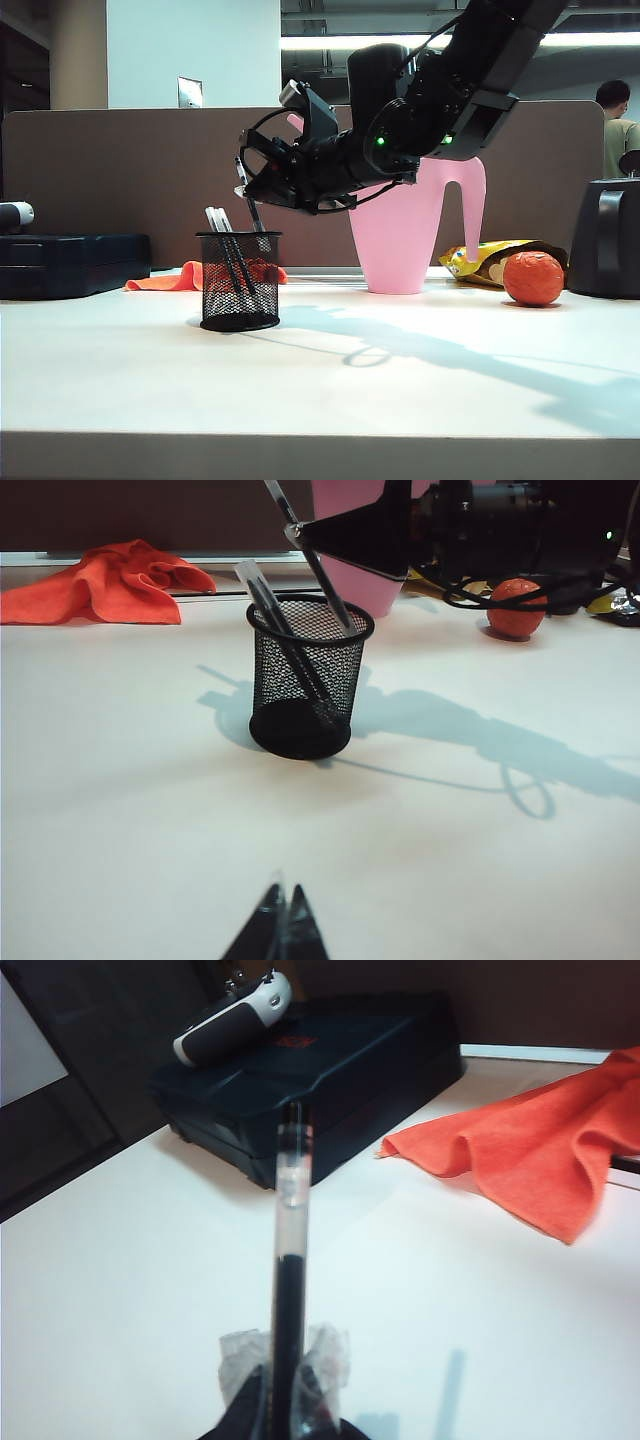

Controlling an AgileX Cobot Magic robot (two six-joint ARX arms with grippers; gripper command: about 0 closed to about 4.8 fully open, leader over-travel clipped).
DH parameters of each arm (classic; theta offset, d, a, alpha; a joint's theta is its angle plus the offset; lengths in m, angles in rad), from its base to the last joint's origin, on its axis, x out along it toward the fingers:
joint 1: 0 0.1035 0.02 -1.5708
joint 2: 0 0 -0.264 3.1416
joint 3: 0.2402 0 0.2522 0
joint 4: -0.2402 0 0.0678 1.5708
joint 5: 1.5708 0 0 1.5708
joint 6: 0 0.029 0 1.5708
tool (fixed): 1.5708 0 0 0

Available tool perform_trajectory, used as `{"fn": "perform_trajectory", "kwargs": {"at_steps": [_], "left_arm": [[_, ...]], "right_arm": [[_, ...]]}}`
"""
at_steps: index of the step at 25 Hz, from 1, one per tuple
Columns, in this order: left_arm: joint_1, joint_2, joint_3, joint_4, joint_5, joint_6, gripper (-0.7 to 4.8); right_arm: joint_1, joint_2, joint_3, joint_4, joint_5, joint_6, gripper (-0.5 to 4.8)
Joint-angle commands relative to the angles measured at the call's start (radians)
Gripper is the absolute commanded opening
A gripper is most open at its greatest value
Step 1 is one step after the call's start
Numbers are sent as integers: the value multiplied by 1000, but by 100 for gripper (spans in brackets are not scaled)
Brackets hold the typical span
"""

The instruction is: Pick up a few water-based pens and put them in the pen basket.

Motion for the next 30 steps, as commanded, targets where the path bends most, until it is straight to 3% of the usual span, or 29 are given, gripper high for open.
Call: {"fn": "perform_trajectory", "kwargs": {"at_steps": [1, 3, 7, 9, 11, 21, 26, 30], "left_arm": [[1, 0, 2, 8, 0, 5, -4], [1, 1, 2, 8, 0, 5, -4], [1, 0, 2, 8, 0, 5, -4], [1, 0, 2, 8, 0, 5, -4], [1, 0, 2, 8, 1, 5, -4], [1, 0, 2, 9, 1, 5, -4], [0, 0, 2, 9, 0, 5, -4], [0, 0, 2, 9, -11, 5, -4]], "right_arm": [[3, -6, 3, 24, 0, 1, 49], [4, -6, 3, 24, 0, 1, 99], [7, -7, 3, 24, -18, 2, 108], [7, -10, 3, 26, -18, 5, 80], [7, -22, 3, 30, -16, 4, -9], [-12, -129, 3, 11, 38, -4, -5], [-67, -209, 3, -144, 38, -9, -5], [-139, -306, 3, -356, 38, -86, -5]]}}
